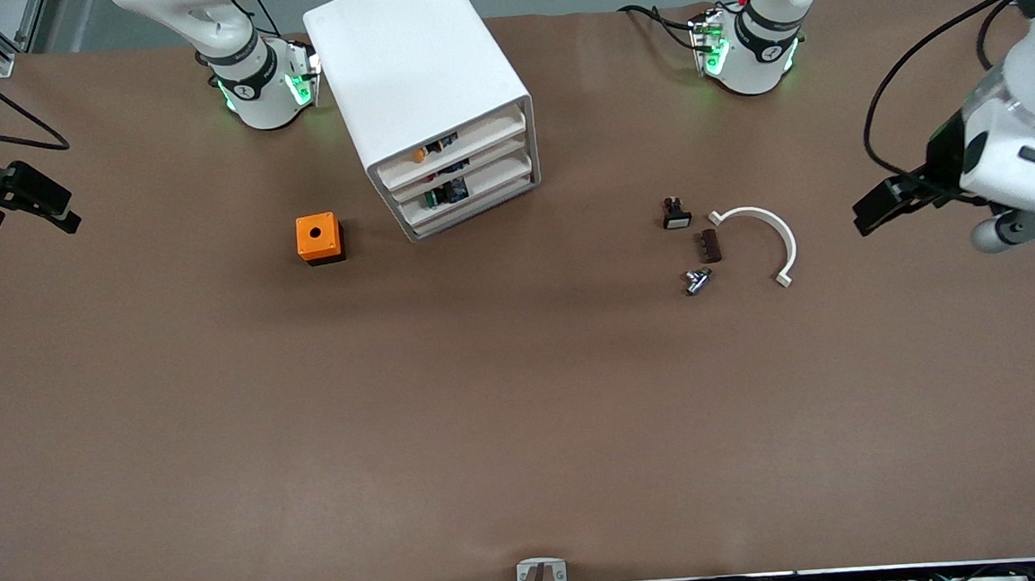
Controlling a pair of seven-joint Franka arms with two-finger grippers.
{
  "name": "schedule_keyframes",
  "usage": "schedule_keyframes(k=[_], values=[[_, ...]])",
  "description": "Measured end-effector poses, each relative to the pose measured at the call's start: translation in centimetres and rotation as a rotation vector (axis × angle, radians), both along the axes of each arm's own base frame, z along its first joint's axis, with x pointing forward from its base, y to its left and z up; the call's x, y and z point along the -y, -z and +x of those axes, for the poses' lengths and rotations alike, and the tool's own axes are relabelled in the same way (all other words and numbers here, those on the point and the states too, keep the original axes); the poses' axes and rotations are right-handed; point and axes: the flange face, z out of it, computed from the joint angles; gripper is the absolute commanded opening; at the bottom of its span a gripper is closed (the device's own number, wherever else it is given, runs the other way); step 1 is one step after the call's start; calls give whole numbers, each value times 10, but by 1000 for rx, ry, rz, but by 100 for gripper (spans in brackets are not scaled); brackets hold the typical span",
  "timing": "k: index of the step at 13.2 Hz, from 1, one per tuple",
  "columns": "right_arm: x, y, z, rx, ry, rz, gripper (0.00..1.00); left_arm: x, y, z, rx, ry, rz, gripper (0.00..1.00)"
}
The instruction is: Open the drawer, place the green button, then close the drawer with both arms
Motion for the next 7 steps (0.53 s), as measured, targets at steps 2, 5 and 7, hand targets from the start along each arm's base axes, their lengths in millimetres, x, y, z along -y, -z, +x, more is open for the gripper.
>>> schedule_keyframes(k=[2, 5, 7], values=[[0, 0, 0, -5, 0, 0, 100, -11, -7, -6, 7, 66, 3, 100], [0, 1, -1, -14, 0, 0, 100, -20, -13, -23, 5, 133, 14, 100], [0, 1, -2, -14, 0, 0, 100, -24, -13, -44, 5, 155, 25, 100]])
